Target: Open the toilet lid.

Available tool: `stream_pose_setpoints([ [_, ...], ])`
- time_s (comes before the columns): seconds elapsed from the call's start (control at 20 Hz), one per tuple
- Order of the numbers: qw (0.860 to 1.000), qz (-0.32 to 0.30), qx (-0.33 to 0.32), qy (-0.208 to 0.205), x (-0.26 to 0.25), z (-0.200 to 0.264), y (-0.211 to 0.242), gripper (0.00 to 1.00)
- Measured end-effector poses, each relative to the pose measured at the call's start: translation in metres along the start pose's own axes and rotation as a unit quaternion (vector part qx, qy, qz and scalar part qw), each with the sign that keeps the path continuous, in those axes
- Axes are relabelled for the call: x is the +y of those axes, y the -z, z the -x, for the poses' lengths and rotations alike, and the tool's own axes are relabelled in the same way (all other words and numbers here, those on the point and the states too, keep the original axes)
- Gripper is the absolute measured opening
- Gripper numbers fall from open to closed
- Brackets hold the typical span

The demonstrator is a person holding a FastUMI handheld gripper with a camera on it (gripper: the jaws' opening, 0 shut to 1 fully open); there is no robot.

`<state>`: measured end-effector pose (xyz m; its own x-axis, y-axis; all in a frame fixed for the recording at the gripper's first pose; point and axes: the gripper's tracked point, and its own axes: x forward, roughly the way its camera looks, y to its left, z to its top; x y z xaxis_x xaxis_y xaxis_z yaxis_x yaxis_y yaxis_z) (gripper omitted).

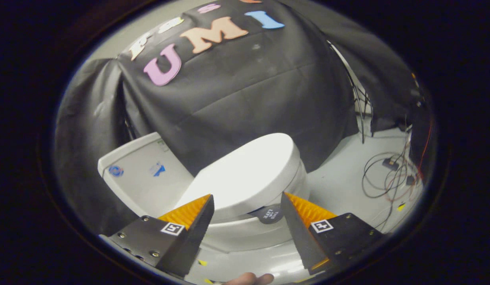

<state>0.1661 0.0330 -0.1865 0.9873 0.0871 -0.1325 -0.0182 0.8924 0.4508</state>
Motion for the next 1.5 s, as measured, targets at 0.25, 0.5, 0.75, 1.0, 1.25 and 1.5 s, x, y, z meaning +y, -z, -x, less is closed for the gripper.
stream_pose_setpoints([
  [0.25,0.996,-0.088,-0.016,-0.007,-0.015,-0.017,0.014,0.98],
  [0.5,0.984,-0.172,-0.038,-0.013,-0.029,-0.024,0.015,0.98],
  [0.75,0.977,-0.206,-0.050,-0.016,-0.041,-0.030,0.017,0.98],
  [1.0,0.966,-0.254,-0.041,-0.014,-0.050,-0.043,0.040,0.98],
  [1.25,0.954,-0.296,-0.040,0.006,-0.070,-0.050,0.053,0.97],
  [1.5,0.945,-0.328,-0.009,0.006,-0.069,-0.056,0.072,0.76],
])
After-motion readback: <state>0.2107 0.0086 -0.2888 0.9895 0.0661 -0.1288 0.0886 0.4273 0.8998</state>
